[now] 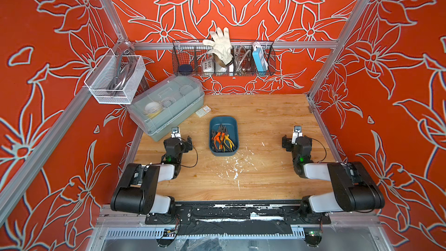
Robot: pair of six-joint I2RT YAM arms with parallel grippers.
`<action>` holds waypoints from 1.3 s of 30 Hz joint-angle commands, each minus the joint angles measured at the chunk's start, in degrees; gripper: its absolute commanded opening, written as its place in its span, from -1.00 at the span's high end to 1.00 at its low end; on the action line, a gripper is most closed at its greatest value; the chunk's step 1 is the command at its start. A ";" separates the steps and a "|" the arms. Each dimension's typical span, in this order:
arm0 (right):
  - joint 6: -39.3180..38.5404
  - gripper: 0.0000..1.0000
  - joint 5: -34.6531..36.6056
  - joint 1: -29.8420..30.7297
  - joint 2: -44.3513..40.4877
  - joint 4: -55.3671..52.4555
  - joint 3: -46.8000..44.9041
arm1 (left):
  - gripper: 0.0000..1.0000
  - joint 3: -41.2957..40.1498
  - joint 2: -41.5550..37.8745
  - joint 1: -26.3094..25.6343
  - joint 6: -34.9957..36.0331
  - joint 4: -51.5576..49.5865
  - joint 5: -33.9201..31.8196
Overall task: Take the pliers out of the storage box
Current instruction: Pick up the pliers from the storage box.
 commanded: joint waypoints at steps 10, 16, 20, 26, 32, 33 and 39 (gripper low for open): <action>0.49 -1.00 2.93 0.51 -4.96 -0.11 -0.56 | -0.96 0.34 -0.31 0.24 -0.47 0.42 0.50; 7.16 -1.00 4.73 0.92 -24.49 -30.05 6.67 | -0.96 2.09 -10.90 -0.89 -1.30 -12.24 -2.58; 14.39 -1.00 -3.52 2.41 -33.94 -31.46 6.56 | -0.96 7.03 -20.87 -0.98 -5.45 -27.11 -2.55; 51.01 -1.00 -2.76 2.37 -38.49 -53.12 10.45 | -0.96 4.43 -34.84 -1.09 -18.22 -29.85 15.57; 43.11 -1.00 -12.53 5.39 -32.38 -48.75 9.49 | -0.96 4.82 -39.34 -2.70 -31.18 -34.03 31.50; 42.00 -1.00 -9.63 7.73 -30.74 -47.44 9.10 | -0.96 5.14 -39.18 -3.53 -32.91 -34.76 31.86; 39.31 -1.00 6.29 18.27 -20.31 -38.31 8.22 | -0.96 11.22 -35.71 -9.94 -27.92 -39.91 33.63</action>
